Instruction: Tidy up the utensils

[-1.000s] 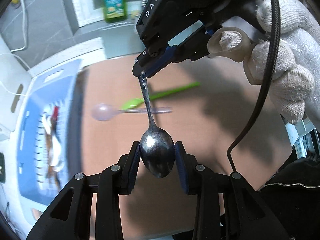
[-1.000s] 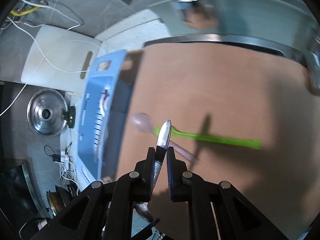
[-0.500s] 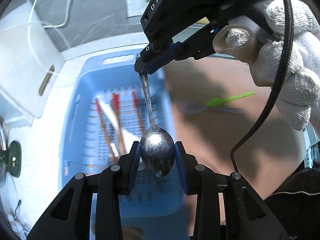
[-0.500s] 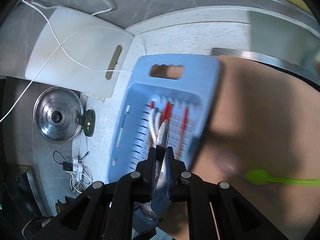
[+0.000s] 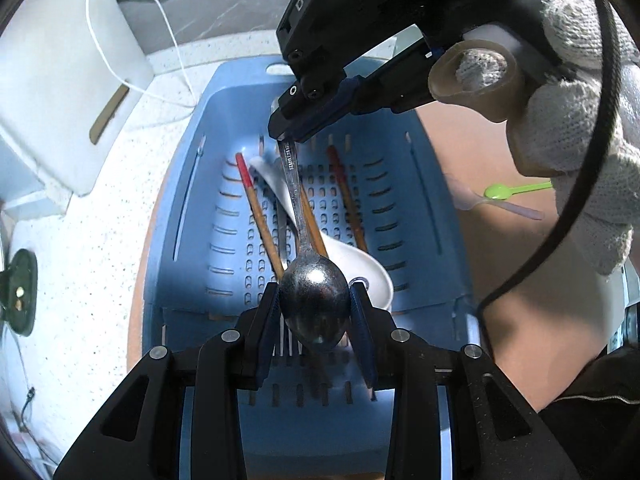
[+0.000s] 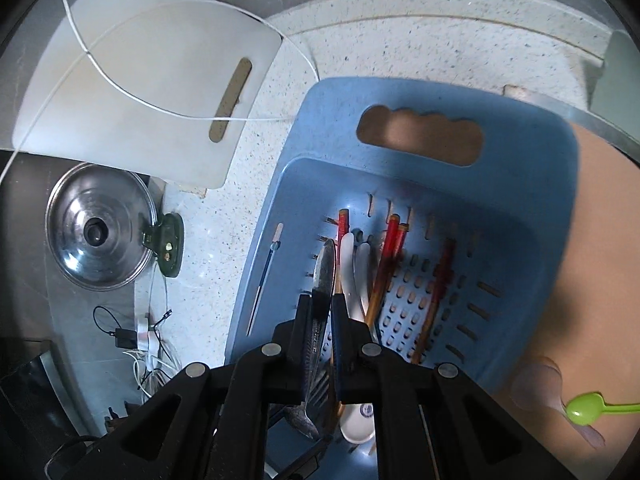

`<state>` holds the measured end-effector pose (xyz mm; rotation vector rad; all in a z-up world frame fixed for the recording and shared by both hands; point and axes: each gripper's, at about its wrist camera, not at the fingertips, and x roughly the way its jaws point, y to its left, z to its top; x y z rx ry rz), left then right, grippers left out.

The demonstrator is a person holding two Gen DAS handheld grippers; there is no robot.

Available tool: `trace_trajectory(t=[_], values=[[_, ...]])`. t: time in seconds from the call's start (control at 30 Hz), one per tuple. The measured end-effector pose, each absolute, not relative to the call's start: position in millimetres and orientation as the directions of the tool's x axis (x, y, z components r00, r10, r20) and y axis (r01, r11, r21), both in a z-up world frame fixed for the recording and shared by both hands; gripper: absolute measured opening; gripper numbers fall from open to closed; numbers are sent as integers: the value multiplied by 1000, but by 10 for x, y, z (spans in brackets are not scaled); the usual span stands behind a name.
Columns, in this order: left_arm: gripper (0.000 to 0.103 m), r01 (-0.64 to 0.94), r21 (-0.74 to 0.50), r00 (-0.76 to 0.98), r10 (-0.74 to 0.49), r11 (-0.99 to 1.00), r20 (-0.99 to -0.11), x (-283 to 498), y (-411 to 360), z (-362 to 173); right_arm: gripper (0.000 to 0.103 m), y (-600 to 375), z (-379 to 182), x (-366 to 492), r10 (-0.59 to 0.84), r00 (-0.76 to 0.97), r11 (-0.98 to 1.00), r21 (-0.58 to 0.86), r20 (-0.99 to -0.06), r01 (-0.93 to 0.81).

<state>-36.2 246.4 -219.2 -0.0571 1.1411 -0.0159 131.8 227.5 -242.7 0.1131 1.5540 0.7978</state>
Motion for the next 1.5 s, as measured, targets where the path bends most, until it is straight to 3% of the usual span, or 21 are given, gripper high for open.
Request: trace_trajectory(t=[0.9, 1.33, 1.5], values=[[34, -54, -38, 361, -16, 998, -933, -204, 2619, -2499, 10, 2460, -2697, 1338, 467, -195, 756, 504, -862, -418], [34, -62, -23, 414, 5, 998, -910, -324, 2607, -2185, 17, 2120, -2276, 1320, 525, -156, 706, 531, -836, -469], [33, -54, -19, 454, 7, 998, -891, -383, 2512, -1955, 25, 1626, -1952, 1337, 582, -101, 677, 550, -807, -489]])
